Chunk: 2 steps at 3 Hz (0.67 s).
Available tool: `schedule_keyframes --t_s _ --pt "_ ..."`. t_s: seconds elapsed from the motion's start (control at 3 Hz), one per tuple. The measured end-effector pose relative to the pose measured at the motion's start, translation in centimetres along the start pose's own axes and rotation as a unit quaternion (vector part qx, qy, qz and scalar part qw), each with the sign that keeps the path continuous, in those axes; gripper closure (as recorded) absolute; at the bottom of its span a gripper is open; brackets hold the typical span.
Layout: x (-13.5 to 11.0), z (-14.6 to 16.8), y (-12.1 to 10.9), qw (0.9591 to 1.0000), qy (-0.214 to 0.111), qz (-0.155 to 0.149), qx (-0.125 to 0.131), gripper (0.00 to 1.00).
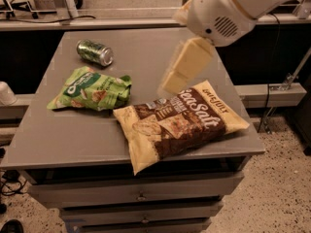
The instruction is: Pick green rice chip bag
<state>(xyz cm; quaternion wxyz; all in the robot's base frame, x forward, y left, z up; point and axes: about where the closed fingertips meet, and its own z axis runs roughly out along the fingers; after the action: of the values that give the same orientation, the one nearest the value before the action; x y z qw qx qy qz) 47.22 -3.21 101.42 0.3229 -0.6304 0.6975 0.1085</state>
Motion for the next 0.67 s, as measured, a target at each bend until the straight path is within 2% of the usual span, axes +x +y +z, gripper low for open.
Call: schedule_keyframes --t_s 0.33,0.67 --pt "-4.33 2.85 0.84 0.9993 -0.032 0.017 -0.007 0.00" --pt "-4.34 2.85 0.84 0.9993 -0.032 0.017 -0.007 0.00"
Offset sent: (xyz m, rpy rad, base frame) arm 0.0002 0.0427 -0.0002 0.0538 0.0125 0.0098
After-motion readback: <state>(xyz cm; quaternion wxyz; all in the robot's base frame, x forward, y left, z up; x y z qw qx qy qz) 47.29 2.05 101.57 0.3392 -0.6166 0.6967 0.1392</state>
